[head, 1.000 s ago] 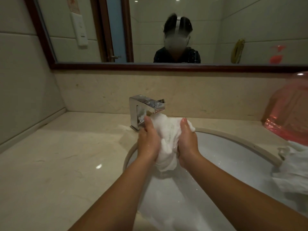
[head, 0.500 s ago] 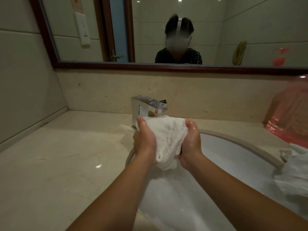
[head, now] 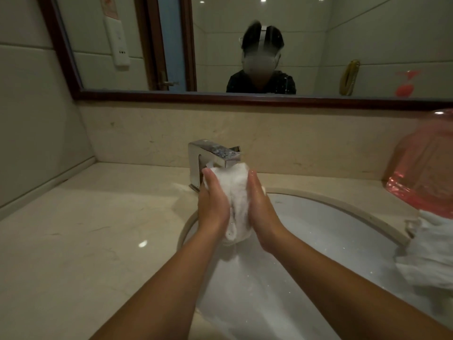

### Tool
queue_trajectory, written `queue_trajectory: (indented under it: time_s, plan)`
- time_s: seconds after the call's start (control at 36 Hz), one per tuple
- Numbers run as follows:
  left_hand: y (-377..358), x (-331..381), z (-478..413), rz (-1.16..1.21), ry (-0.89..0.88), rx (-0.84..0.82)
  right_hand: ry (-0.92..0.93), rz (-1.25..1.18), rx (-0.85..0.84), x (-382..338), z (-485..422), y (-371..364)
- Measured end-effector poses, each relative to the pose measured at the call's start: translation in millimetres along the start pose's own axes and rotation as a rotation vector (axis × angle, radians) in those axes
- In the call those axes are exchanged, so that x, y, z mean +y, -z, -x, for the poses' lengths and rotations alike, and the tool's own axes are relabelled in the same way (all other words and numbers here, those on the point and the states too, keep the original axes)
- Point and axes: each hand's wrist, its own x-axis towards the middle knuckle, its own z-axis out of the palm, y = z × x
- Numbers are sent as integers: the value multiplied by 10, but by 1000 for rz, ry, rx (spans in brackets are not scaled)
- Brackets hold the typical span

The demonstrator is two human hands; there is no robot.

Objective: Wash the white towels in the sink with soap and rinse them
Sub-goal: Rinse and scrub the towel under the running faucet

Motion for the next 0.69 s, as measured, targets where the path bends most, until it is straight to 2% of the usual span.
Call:
queue_trajectory:
  time_s: [0.17,0.31,0.44,0.53,0.69]
  plan:
    - [25,-271,-261,142,148,-166,189,133,-70,20,22,67]
    - [29,-127,-147,107,92,-121,244,164,36,107,-25,45]
    - [40,-41,-9,-63,31,-158,33,173,218,45,-163,73]
    - [-10,-40,17,-156,-7,-215,-135,84,345,73,-260,82]
    - [-160,-407,-343,-69,142,-196,-220,62,240,46,-195,-2]
